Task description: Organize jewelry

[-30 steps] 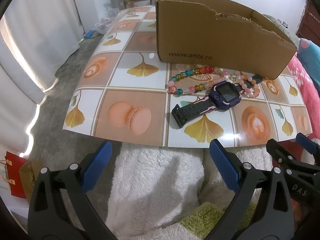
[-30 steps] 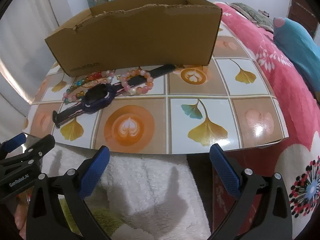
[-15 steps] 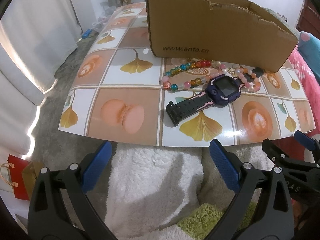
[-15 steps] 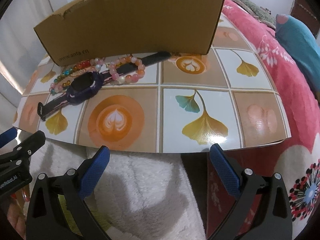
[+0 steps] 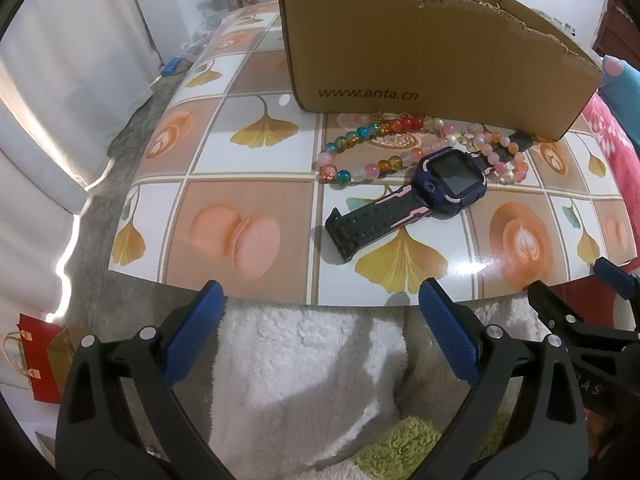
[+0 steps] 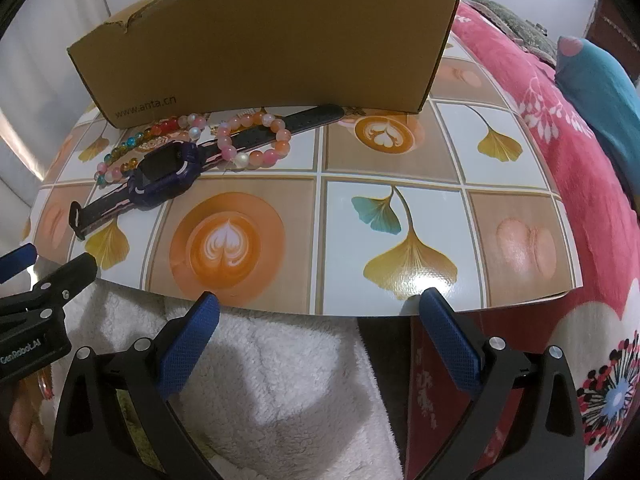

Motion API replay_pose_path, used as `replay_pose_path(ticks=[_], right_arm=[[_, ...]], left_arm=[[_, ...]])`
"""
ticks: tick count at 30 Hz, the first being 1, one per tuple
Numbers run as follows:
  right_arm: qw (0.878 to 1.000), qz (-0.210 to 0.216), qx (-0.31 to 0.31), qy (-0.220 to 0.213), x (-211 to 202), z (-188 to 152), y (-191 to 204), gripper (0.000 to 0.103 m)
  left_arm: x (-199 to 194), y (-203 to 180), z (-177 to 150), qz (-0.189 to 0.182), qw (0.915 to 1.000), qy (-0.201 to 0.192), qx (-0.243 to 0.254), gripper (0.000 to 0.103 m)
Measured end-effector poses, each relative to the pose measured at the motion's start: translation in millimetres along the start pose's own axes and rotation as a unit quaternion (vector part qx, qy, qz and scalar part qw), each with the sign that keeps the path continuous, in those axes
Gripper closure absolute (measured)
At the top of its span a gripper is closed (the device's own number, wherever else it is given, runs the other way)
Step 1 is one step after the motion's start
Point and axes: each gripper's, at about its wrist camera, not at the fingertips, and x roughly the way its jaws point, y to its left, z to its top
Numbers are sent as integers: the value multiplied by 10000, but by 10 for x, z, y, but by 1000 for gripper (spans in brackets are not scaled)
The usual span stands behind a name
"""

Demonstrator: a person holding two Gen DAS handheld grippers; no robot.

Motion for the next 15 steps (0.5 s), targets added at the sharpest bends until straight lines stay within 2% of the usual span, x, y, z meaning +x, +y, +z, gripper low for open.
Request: replay_pose_path(ticks=[15], right_arm=[[10000,-1,4,12,-1,13,-3,6]], left_arm=[[-22,-5,8,2,10000,-24,1,8]])
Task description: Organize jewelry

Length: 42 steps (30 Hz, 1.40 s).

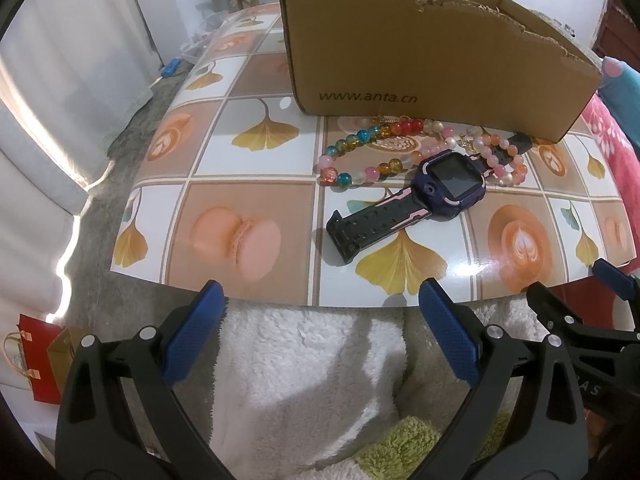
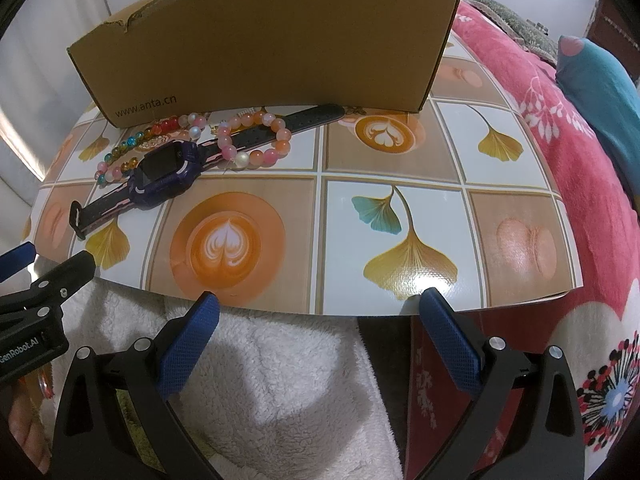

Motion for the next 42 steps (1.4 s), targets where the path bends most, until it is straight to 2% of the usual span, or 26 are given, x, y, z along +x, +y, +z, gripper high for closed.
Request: replay_pose_path(ticks=[5,10,12,19,25,30,34,38,40,42], right_arm=[[9998,143,105,-20,-17,18,-26,6],[9989,240,230,-343,-110,73,-110,6],[9981,294,268,-474,-139,103,-150,6],[9960,478,306,-691,-159,222,-244,6],[9922,765,383,-904,-190,268,-334,6],[9893,919,416,-1054,-212,260,-478,6],[9865,1133,435,-1100,-205,294,-578,6],[9822,1437,496,-1101,-187,371,-620,11],[9800,1591,572,-1053,-162,405,-633,14],[9778,1729,628,-1007,-134,433,-634,18]], left_arm=[[-41,45,5,-47,10000,-85,4,8],[-157,92,32,-213,9985,-485,124,8],[-188,110,49,-344,9973,-623,176,8],[-276,196,88,-1226,9845,-1221,296,8],[-283,163,199,-1569,9805,-1134,345,8],[-304,108,234,-1544,9805,-1146,399,8],[-320,45,224,-1531,9783,-1229,664,9],[-342,-47,195,-1537,9732,-1332,1076,9],[-338,-110,187,-1481,9706,-1376,1307,13],[-309,-171,187,-1451,9683,-1345,1525,24]])
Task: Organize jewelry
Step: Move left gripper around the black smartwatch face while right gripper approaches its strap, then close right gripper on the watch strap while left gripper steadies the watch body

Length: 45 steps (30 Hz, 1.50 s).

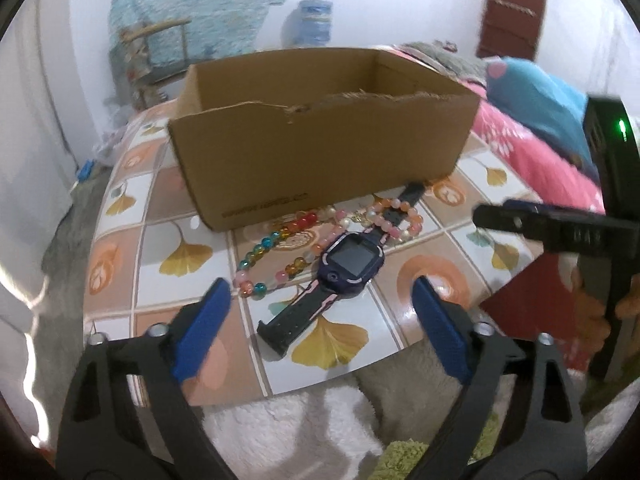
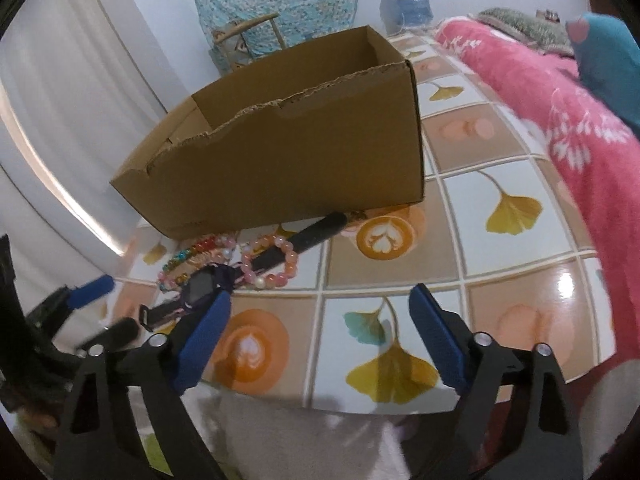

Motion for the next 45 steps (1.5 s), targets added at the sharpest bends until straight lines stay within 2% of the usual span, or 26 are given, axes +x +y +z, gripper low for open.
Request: replay_pose_path(ticks=[8,12,17,23,27,31,43,45], right_arm=[[9999,119,-58,84,86,58,59,32],[9997,82,-182,105,142,115,93,42],[9987,-83,-381,319,316,250,156,61],[9948,-169,-729,695,533,321,285,73],[9865,-621,-1203,917,630,246,412,82],[9835,-940,-1178,1000,598,251,348,92],[9804,-1624,-466,1018,312,235,-217,92],[9817,-1593,-312,998,301,244,-260,91]], left_arm=[[176,-65,43,-205,9991,126,357,43],[251,-69,77,-380,9984,145,380,46],[321,-89,74,-486,9980,151,382,51],[371,-49,23,-560,9979,191,251,54],[400,-38,-14,-583,9979,206,215,54],[425,-7,-35,-617,9977,233,167,55],[409,36,-79,-615,9978,207,142,55],[410,38,-65,-612,9978,214,139,55]])
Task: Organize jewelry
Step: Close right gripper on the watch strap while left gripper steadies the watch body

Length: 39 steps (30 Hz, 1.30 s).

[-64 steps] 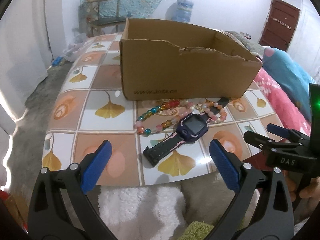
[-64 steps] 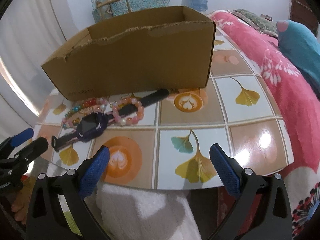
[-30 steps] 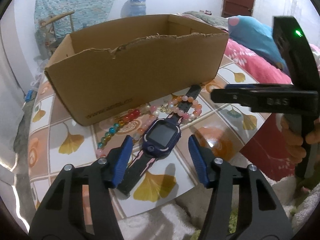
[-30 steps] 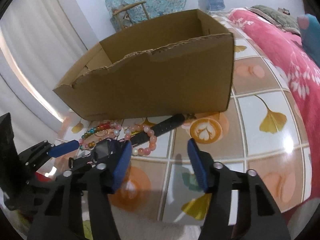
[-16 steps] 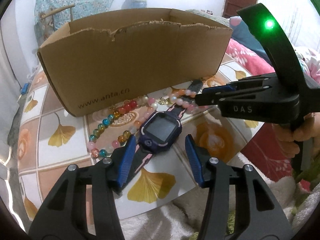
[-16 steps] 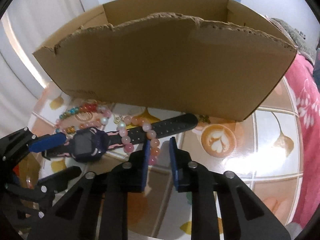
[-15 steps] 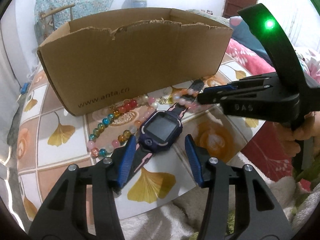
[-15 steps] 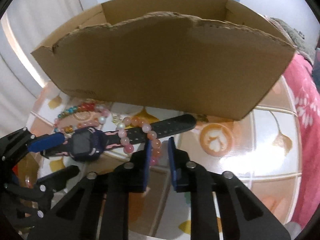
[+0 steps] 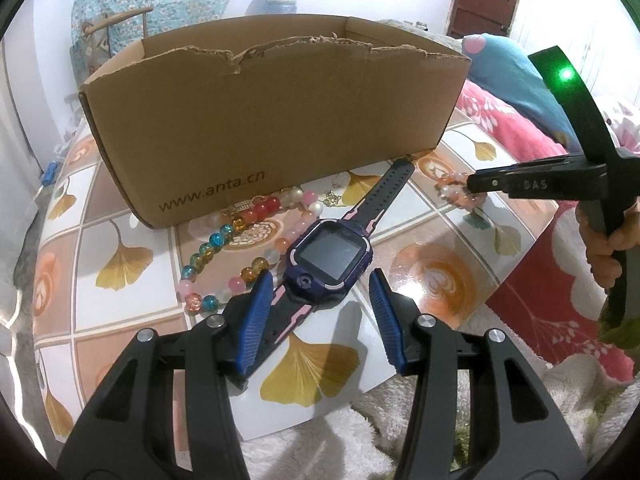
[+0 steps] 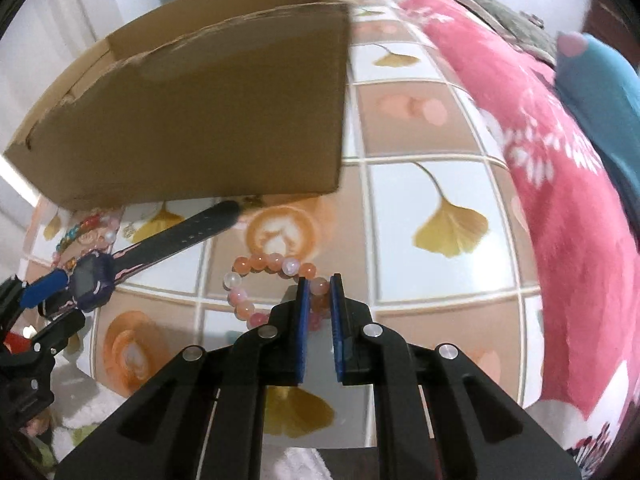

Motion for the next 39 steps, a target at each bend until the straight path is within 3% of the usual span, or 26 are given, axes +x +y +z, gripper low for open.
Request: replay_pose_path(ticks=[1,4,10,15,21,30,39], right_arm=[[9998,129,121,9,-1,7,-24,87],[9985,431,348,9,-18,-11,-75,57],[9959,772,277,-390,-212,-5,-60,56],[9849,1595,333,-593,-296,6,-11,56],[9739,2189,423,-417,-215,9,138,56],[9489,3038,857,-16,-48,-13,189,56],[9199,3624,1320,703,140,-145,311,56]], left_arm=[[0,0,1,-1,10000,3,1,55],[-2,-16,13,8,10000,-14,33,55],[33,-57,51,24,9999,20,119,55],[112,-46,81,22,9998,135,118,55],[194,-10,119,-36,9998,192,22,53],[225,-151,100,157,9991,107,384,58],[122,-223,6,20,9997,3,231,58]])
